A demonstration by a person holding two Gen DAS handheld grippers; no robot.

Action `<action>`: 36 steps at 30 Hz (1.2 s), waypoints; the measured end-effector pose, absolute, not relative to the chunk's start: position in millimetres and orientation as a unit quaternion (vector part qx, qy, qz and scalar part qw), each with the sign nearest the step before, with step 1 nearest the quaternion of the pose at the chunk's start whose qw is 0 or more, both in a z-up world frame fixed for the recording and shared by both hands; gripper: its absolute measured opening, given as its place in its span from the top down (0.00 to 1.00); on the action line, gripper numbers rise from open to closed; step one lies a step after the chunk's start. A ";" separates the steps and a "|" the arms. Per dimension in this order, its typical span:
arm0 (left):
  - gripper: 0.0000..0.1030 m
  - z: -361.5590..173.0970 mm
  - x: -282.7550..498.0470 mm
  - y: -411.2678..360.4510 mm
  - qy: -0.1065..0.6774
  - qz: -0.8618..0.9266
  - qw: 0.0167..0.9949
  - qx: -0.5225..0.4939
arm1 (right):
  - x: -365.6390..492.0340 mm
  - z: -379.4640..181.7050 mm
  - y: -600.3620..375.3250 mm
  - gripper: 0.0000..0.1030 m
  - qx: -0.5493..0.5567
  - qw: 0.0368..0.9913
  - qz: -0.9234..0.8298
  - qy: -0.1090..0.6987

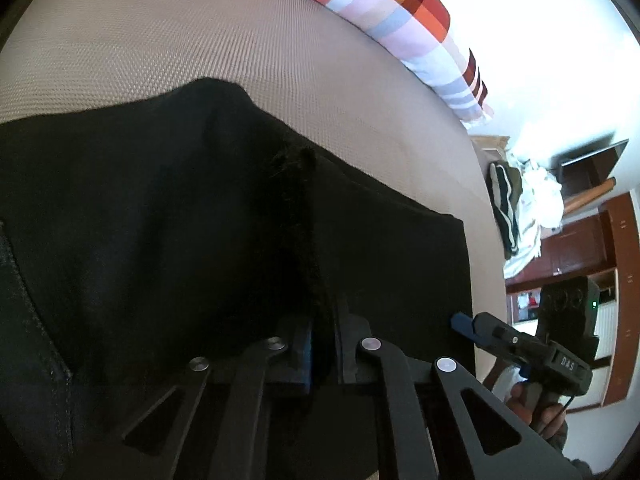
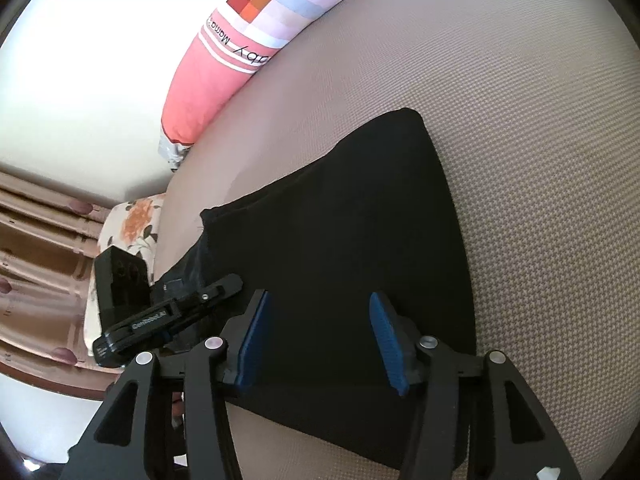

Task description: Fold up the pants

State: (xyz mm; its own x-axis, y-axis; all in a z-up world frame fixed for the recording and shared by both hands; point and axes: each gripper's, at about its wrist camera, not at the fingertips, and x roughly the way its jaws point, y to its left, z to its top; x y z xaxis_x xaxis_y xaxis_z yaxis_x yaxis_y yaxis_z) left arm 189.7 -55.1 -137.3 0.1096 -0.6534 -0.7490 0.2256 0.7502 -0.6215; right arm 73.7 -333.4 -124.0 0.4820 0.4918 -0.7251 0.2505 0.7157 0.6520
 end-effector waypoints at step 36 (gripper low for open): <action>0.60 -116.7 198.5 -81.5 0.508 -0.231 0.830 0.018 | 159.5 -122.4 -313.3 0.65 0.144 0.846 0.002 0.513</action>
